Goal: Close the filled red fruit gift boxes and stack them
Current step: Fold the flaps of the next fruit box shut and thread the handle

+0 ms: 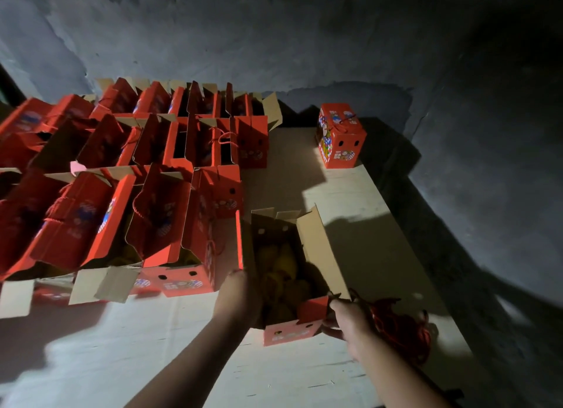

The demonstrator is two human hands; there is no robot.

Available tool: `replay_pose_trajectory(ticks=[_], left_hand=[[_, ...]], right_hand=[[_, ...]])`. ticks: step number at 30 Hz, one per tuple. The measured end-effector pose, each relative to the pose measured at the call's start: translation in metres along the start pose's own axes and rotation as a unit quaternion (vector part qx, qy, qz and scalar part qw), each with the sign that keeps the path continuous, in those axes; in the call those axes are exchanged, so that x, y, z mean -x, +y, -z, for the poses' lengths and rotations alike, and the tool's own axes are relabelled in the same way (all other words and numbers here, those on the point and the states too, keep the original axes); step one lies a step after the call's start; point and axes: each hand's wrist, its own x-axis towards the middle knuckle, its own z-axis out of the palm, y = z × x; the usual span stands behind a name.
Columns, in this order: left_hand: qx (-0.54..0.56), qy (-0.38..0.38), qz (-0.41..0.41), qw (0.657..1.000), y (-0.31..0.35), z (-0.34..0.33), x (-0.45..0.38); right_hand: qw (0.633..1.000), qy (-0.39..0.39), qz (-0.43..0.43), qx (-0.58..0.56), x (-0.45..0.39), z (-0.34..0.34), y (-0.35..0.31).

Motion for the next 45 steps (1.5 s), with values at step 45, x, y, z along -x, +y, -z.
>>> replay_pose_trajectory(ticks=[45], left_hand=[[0.179, -0.172, 0.091, 0.964, -0.064, 0.044, -0.003]], right_hand=[[0.978, -0.046, 0.189, 0.080, -0.014, -0.018, -0.029]])
